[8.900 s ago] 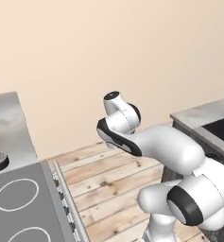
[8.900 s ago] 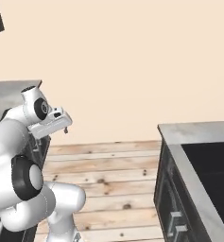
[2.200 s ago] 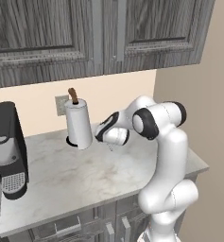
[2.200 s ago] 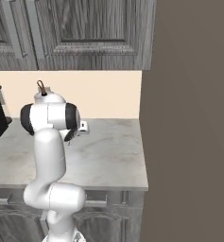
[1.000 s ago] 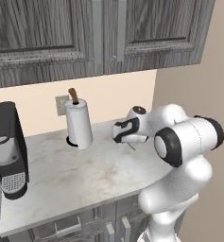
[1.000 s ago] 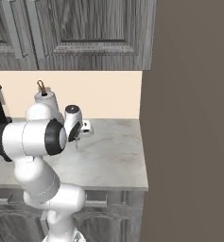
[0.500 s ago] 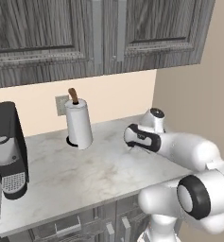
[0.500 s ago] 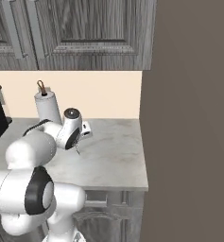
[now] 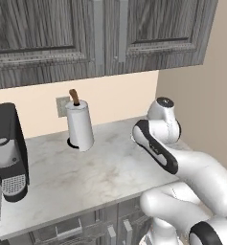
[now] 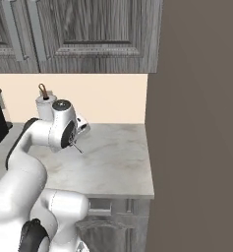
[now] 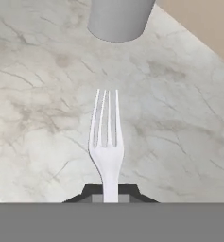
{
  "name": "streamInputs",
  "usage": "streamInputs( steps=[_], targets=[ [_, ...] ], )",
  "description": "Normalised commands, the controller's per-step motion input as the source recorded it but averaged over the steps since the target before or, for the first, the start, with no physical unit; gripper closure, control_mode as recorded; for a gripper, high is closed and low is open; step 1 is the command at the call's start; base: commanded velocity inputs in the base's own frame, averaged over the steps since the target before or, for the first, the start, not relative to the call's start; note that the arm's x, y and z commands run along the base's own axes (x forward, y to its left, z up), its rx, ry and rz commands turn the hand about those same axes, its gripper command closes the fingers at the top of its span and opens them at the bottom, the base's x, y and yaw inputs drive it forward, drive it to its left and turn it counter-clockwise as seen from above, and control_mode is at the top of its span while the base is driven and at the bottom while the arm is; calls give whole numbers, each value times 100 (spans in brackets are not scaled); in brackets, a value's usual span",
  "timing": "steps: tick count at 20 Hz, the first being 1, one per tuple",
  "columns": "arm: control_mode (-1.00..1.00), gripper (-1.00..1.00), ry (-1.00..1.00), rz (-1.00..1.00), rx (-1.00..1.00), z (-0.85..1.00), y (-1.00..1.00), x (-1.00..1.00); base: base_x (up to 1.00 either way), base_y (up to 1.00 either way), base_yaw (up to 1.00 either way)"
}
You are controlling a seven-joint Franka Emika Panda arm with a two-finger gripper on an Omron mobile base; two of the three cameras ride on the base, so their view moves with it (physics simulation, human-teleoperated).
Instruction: Organize the utensils by type. Pick up the wooden spoons from the counter and place them in the open cabinet. Then pick up the metallic utensils from the counter and place them in the open drawer.
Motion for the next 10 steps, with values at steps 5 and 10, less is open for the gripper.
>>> streamInputs(
  steps=[5,10],
  targets=[
    [-100,100,2,11,-8,31,-8,-48,0,0,0],
    [-100,100,4,4,0,1,-2,-13,0,0,0]
  ],
)
